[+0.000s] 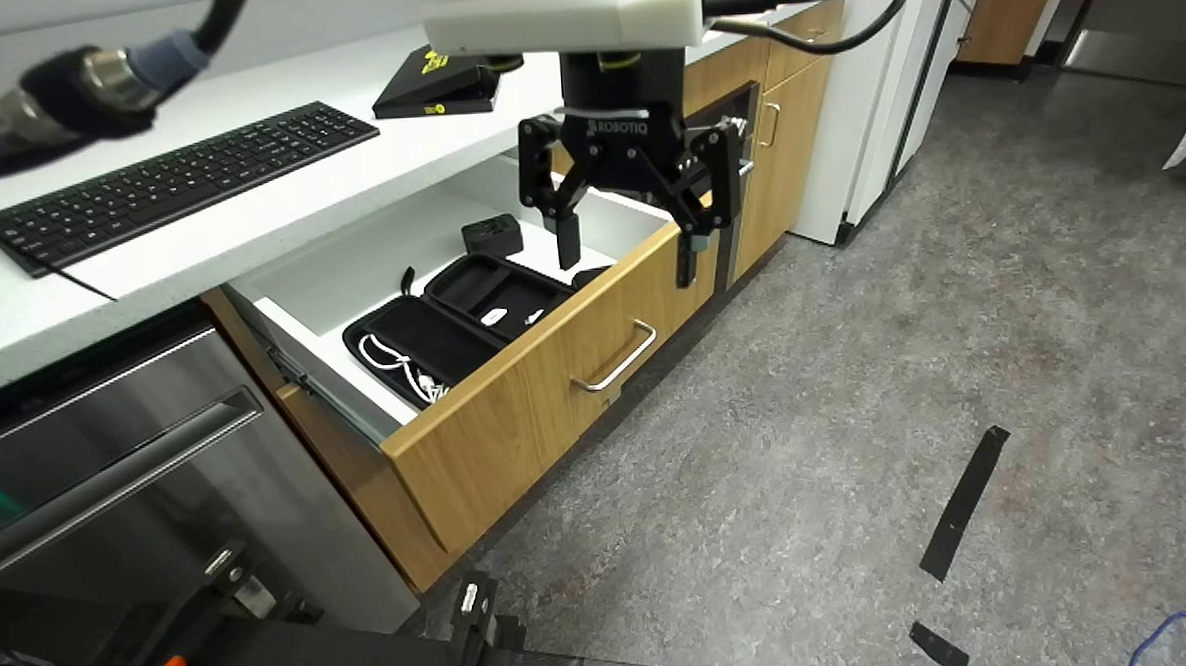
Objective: Close the open drawer.
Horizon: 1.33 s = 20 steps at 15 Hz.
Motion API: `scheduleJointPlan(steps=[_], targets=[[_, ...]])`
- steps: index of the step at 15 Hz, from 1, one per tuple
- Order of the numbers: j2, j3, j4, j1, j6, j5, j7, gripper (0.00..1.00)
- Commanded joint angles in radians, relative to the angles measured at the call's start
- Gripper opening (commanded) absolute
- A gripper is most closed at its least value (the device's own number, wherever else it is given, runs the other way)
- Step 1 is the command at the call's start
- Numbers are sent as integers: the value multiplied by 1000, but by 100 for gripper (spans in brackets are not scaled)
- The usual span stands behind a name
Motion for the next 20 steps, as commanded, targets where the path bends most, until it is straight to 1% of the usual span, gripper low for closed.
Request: scheduleJointPlan(steps=[1,2,3,4,6,7,10,12,14,15,18,19,20], targets=[[0,2,3,-1,-2,1,0,100],[0,2,5,-1,-2,1,0,100],[-1,1,-18,2,86,-38,75,100],[31,-4,-17,-1,158,-81,135,100],[101,-22,1,-7,251,-153,235,100],[142,-37,13,-6,298,-199,306,100],[269,-110,58,21,407,-321,509,100],[362,-173,103,65,471,-379,642,100],[458,-220,153,118,507,-363,736,100],[494,-225,173,136,510,-328,753,100],[576,-165,230,146,472,-196,717,100],[584,-127,236,133,470,-143,672,100],[595,-112,244,133,465,-109,649,100]])
